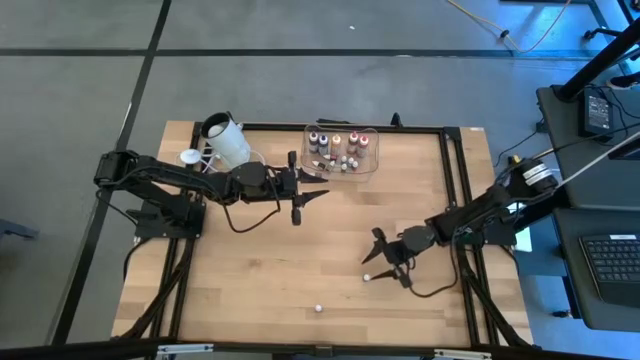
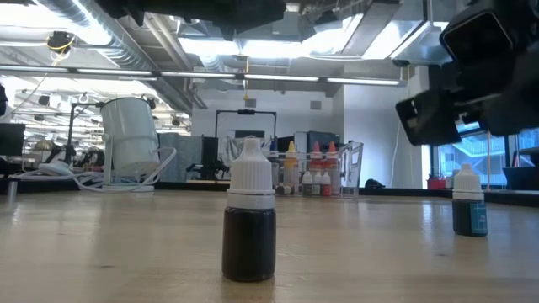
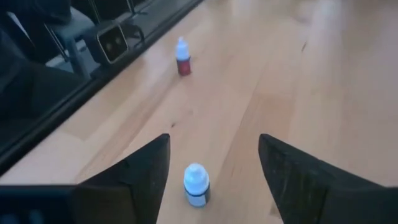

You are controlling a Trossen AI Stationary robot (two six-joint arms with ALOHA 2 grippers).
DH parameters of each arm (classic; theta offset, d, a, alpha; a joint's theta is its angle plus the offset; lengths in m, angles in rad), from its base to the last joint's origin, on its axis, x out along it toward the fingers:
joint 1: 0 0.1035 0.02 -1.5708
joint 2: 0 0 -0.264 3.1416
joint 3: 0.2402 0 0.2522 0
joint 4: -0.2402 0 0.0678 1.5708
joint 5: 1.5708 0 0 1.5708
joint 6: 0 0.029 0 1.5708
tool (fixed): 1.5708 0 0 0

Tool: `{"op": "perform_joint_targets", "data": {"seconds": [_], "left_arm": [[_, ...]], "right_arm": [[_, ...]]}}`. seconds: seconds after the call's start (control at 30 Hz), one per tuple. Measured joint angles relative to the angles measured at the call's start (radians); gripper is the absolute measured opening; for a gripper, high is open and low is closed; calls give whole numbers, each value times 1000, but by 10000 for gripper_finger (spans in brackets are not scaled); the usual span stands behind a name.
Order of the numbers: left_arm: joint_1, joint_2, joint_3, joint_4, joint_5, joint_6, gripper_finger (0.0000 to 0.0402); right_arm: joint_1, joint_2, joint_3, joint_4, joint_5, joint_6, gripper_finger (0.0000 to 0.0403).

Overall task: Pick & Place food coloring
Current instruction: Put the small blue food coloring bottle into the transparent container

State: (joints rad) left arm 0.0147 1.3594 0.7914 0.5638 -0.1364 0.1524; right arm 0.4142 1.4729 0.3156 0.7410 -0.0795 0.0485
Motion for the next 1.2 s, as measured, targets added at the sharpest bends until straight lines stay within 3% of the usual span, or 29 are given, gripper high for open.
{"op": "perform_joint_targets", "data": {"seconds": [0.4,0.8,0.97,1.2], "left_arm": [[0,0,0,-14,0,0,114],[0,0,0,-16,0,0,116],[0,0,0,-18,0,0,112],[0,0,0,-19,-1,0,115]], "right_arm": [[50,211,98,-4,-1,-30,203],[44,217,97,-13,-5,-26,131],[25,216,97,-20,-53,-19,97],[15,202,97,-32,-55,-23,78]]}}
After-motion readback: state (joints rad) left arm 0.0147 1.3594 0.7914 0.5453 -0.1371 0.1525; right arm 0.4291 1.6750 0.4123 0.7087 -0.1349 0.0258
